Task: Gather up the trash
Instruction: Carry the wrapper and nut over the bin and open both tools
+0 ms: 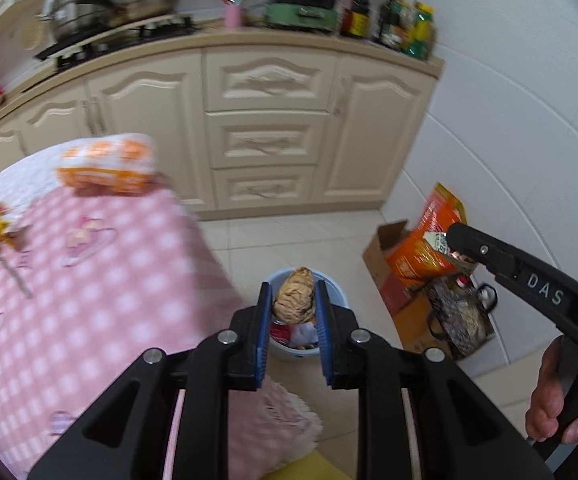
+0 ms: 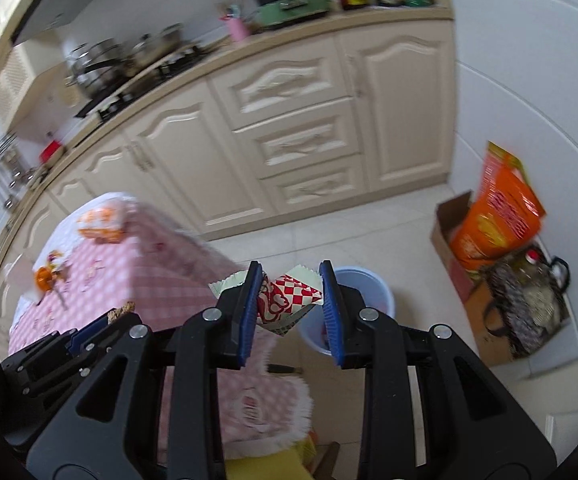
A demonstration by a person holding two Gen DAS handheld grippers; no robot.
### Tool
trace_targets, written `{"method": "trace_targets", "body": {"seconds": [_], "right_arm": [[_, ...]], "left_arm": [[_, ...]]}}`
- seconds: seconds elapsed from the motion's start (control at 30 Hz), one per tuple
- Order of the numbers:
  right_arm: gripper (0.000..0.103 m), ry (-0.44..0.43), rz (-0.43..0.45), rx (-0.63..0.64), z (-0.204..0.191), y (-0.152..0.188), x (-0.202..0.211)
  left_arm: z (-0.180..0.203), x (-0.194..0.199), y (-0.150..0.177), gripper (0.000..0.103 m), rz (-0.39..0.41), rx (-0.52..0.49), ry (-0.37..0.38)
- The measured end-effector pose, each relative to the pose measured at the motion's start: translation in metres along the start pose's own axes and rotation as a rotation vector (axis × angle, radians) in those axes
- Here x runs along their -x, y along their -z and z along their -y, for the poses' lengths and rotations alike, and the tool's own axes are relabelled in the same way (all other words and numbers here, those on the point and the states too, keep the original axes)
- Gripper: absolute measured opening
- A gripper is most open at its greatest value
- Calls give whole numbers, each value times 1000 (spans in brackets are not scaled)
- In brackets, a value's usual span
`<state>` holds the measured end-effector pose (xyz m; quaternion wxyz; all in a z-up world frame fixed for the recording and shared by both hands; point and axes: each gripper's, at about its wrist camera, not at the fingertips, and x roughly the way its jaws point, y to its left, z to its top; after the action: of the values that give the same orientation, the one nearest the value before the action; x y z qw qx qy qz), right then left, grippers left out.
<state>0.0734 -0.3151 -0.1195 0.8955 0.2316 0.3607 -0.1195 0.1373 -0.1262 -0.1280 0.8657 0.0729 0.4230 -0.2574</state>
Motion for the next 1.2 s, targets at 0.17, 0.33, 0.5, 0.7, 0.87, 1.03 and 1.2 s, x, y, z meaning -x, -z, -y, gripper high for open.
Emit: {"method": "trace_targets", "body": {"seconds": [0.17, 0.33, 0.5, 0.7, 0.87, 1.03, 1.2], "right_arm": [[29, 51, -20, -59, 42, 0, -8], [29, 85, -54, -102, 75, -2, -24], [29, 108, -92, -137, 96, -6, -46], [29, 107, -131, -157, 109, -9, -66], [29, 93, -147, -165, 112, -10, -77], [29, 84, -169, -152, 108, -11, -89], [29, 53, -199, -105, 91, -16, -106]], "left_arm": [[38, -36, -3, 20, -58, -50, 30], [64, -71, -7, 20, -99, -93, 38], [77, -107, -16, 20, -142, -98, 27], [78, -133, -34, 21, -144, -85, 3], [69, -145, -50, 33, -111, -72, -14], [56, -146, -51, 34, -138, -33, -38], [47, -141, -50, 36, -143, -12, -58]]}}
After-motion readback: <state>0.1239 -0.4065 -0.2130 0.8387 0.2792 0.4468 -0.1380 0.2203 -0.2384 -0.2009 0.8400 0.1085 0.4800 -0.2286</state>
